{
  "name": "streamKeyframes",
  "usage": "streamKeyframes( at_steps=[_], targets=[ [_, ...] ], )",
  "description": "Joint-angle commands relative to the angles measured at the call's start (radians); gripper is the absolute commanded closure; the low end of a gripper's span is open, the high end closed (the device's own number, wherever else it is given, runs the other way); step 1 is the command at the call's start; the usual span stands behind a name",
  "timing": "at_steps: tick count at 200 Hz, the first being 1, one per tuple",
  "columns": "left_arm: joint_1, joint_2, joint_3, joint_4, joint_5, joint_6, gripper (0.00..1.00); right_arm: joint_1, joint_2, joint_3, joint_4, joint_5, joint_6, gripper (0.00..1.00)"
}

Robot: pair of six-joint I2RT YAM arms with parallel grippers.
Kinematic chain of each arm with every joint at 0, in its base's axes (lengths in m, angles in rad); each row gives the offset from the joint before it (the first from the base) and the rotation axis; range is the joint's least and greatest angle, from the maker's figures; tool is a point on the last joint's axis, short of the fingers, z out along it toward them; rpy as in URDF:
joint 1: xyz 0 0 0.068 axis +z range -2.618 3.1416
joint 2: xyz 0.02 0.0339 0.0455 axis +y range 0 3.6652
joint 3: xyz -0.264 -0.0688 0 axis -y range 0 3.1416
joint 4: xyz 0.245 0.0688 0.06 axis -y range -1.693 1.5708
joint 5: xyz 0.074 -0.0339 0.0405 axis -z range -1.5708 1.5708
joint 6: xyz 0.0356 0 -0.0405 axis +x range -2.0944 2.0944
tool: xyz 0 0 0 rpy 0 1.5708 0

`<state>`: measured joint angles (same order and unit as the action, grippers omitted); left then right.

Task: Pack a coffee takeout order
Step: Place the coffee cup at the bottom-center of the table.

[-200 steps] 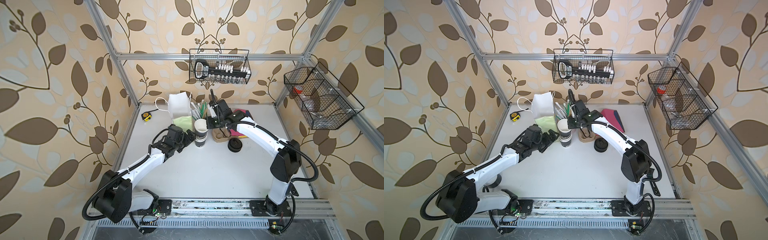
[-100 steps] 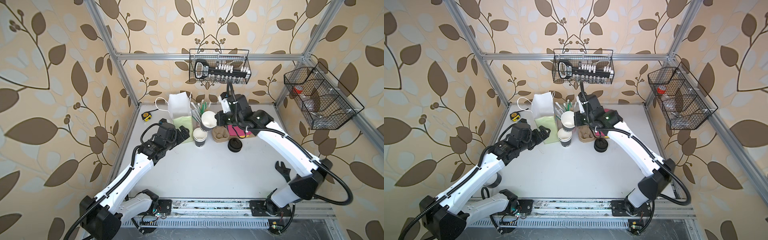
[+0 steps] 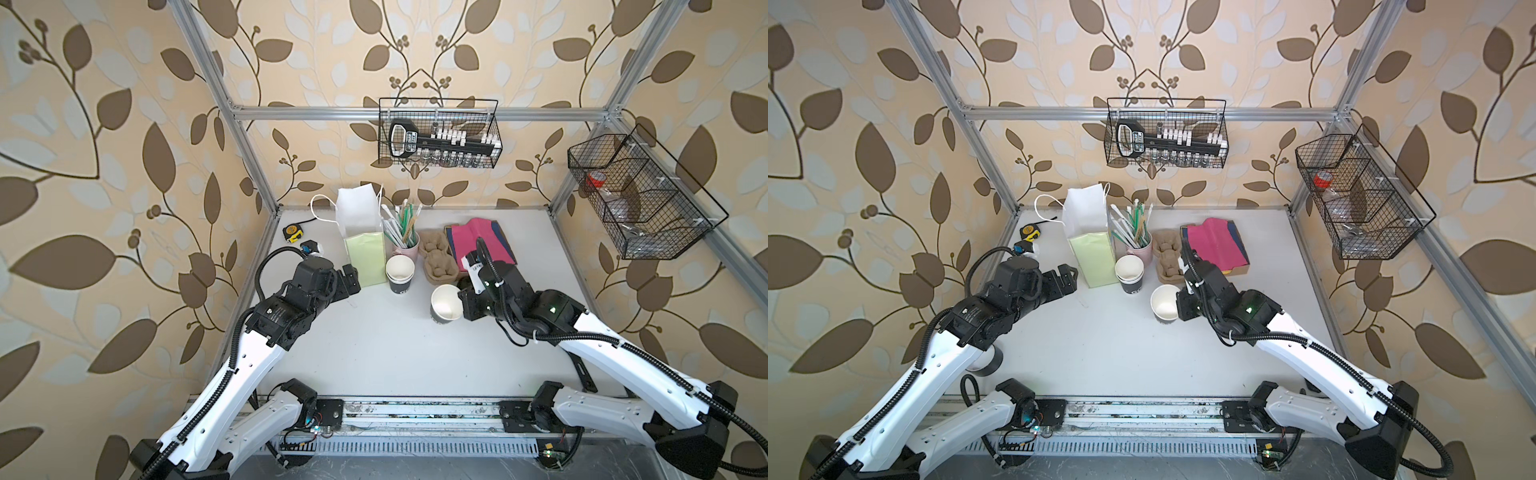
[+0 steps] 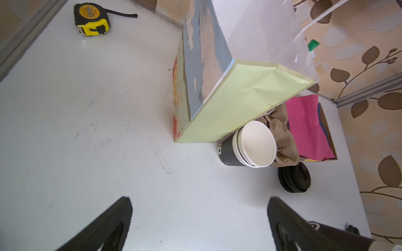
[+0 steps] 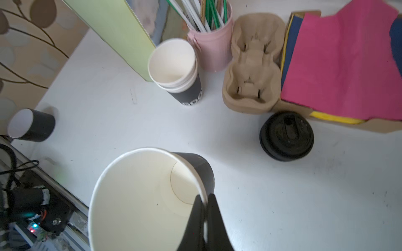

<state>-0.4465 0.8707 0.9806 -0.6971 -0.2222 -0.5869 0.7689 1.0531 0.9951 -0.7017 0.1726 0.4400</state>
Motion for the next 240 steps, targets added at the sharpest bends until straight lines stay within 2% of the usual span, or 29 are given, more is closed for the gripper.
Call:
streamKeyframes(
  at_steps=[1, 66, 123, 148, 184, 205, 225, 240],
  targets=[
    [-0.009, -0.026, -0.025, -0.024, -0.078, 0.086, 0.01, 0.007, -0.037, -0.106, 0.074, 0.022, 0.051, 1.0],
    [-0.009, -0.043, -0.038, -0.022, -0.069, 0.085, 0.01, 0.004, 0.014, -0.236, 0.182, 0.031, 0.068, 1.0],
    [-0.009, -0.058, -0.042, -0.024, -0.06, 0.085, 0.01, -0.013, 0.114, -0.221, 0.191, -0.002, 0.08, 1.0],
    [-0.009, -0.064, -0.042, -0.024, -0.054, 0.084, 0.01, -0.019, 0.104, -0.205, 0.176, -0.001, 0.078, 0.9],
    [-0.009, -0.064, -0.043, -0.024, -0.051, 0.085, 0.01, -0.03, 0.081, -0.162, 0.129, 0.007, 0.062, 0.59],
    [-0.009, -0.064, -0.042, -0.024, -0.049, 0.084, 0.01, -0.05, 0.071, -0.131, 0.095, 0.018, 0.05, 0.47],
    [-0.009, -0.065, -0.043, -0.027, -0.051, 0.082, 0.01, -0.116, 0.064, -0.105, 0.071, 0.003, 0.032, 0.42],
    [-0.009, -0.069, -0.043, -0.028, -0.052, 0.082, 0.01, -0.191, 0.066, -0.082, 0.061, -0.031, 0.013, 0.34]
  ],
)
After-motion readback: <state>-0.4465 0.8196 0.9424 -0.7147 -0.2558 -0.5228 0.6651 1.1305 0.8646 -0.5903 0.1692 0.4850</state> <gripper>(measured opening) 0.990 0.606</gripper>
